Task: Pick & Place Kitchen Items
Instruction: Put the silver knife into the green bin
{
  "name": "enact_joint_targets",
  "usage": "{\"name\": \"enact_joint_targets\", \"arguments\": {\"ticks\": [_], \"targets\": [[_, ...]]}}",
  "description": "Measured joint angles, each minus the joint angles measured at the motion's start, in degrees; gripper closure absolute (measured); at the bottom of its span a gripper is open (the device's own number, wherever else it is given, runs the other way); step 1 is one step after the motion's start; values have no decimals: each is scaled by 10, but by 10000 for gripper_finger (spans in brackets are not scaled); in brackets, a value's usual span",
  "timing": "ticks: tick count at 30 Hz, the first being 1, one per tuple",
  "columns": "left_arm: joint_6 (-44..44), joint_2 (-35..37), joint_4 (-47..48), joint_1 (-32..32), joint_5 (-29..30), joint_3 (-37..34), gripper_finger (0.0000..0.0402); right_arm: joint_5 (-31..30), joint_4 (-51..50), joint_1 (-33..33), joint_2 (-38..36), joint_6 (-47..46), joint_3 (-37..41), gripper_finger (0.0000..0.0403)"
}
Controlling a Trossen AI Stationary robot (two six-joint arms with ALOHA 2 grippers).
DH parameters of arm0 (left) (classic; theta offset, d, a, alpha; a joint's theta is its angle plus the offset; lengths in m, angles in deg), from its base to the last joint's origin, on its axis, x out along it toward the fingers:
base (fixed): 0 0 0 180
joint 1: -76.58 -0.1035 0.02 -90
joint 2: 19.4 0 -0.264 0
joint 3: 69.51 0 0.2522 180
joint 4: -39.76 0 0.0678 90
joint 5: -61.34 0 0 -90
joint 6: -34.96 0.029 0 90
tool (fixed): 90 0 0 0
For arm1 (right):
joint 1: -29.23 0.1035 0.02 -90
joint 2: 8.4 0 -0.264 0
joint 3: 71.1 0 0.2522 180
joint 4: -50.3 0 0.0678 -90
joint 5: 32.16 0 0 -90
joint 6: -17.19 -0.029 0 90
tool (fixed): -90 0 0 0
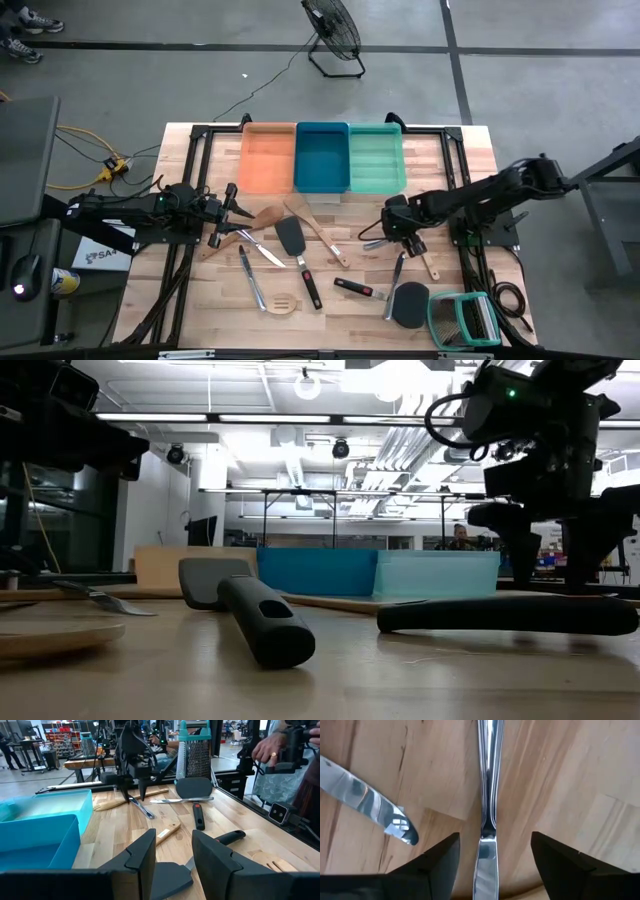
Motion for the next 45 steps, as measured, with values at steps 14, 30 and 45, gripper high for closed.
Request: {"name": "enact_joint_targets", "arguments": {"ticks": [14,30,45], "targets": [[0,0,0,0,0,0,277,-31,21,10,26,-45,0,181],[0,0,0,0,0,0,277,-22,25,13,52,-45,-2,209],[0,0,0,0,0,0,277,-6,23,14,57,-47,-1,307]]}}
